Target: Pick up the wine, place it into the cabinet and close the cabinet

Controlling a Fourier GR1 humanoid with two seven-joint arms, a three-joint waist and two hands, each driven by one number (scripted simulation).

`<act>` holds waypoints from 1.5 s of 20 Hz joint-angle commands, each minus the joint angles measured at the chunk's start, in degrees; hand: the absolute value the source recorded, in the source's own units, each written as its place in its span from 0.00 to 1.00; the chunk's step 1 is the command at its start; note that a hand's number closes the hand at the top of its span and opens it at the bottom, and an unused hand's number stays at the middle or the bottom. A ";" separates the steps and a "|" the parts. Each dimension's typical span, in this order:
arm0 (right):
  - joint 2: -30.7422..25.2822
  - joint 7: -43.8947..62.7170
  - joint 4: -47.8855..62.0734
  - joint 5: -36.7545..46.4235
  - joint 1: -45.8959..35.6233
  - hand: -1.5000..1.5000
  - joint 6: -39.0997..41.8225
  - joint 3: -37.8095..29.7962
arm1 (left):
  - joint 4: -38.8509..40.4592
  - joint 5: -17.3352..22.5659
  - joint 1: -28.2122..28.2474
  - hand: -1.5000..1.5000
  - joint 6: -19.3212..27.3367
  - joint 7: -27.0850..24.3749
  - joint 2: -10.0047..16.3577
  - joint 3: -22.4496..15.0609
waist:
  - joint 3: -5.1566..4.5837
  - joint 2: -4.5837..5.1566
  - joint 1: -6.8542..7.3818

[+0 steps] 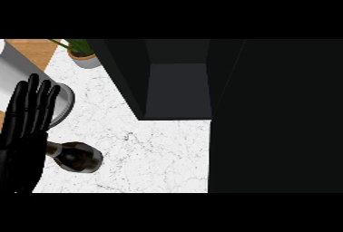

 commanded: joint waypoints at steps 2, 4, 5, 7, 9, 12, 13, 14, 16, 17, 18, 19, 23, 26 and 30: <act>1.39 -1.22 -1.26 -0.40 2.17 0.00 -0.53 0.05 | 1.51 7.89 -3.21 0.00 -8.34 0.18 3.91 0.81 | -1.10 1.32 -0.08; 1.55 0.78 -3.06 -0.07 3.73 0.00 -0.93 0.60 | 2.41 13.25 -2.00 0.00 -15.04 -0.05 5.77 -1.88 | -1.16 1.30 -0.52; 3.22 0.49 -5.17 0.67 6.15 0.00 -1.14 3.60 | 3.11 15.40 -4.21 0.00 -16.97 1.18 5.95 -3.39 | -1.17 1.23 -1.48; 0.77 4.35 -3.94 -5.05 5.98 0.00 7.44 10.32 | 5.60 20.48 0.09 0.00 -19.58 6.46 4.66 -8.13 | -1.20 1.57 -0.82; -0.01 6.46 -6.69 -6.94 9.07 0.00 8.94 11.73 | 5.28 25.63 0.27 0.00 -21.91 9.29 6.50 -7.16 | -1.14 1.21 -0.93; -1.92 10.42 -15.61 -8.63 14.70 0.00 9.93 13.05 | -2.99 31.12 3.33 0.00 -20.36 16.55 7.82 -7.76 | -1.08 0.79 -0.23; -2.20 12.25 -17.52 -8.89 15.27 0.00 9.29 12.63 | -6.02 35.47 1.62 0.00 -20.16 19.78 9.95 -5.05 | -1.08 0.93 -0.08; -2.70 13.69 -21.60 -10.33 17.19 0.00 9.45 12.54 | -8.85 35.14 2.33 0.00 -17.55 21.65 8.95 -6.51 | -1.06 0.91 -0.14; -0.79 17.35 -23.93 -6.15 17.00 0.00 6.68 17.88 | -13.80 40.71 3.17 0.00 -16.26 26.08 11.94 -3.47 | -1.11 0.97 0.32; -2.50 18.68 -26.29 -9.73 18.01 0.00 7.55 14.37 | -16.95 43.05 4.24 0.00 -14.98 28.13 12.75 -2.66 | -1.08 1.00 0.33; -3.35 21.00 -29.85 -11.17 18.40 0.00 7.69 13.40 | -13.23 41.83 3.64 0.00 -17.06 26.00 12.18 -2.56 | -1.10 1.16 0.06; -2.82 16.70 -27.41 -10.39 20.42 0.00 8.79 13.42 | -17.62 44.93 5.82 0.00 -15.62 28.85 13.81 -0.29 | -1.08 1.12 0.22; -3.30 21.30 -29.16 -10.21 17.15 0.00 7.41 13.08 | -24.33 45.00 8.78 0.00 -13.22 31.73 13.41 -1.99 | -1.10 1.04 0.67; -2.76 22.51 -30.97 -10.23 17.29 0.00 6.25 13.90 | -23.62 46.03 3.96 0.00 -10.28 34.60 14.24 -1.26 | -1.08 1.03 0.27; -2.11 23.24 -31.39 -7.46 18.60 0.00 5.20 17.81 | -26.21 44.85 4.18 0.00 -7.31 36.04 13.31 -2.36 | -1.09 0.86 0.45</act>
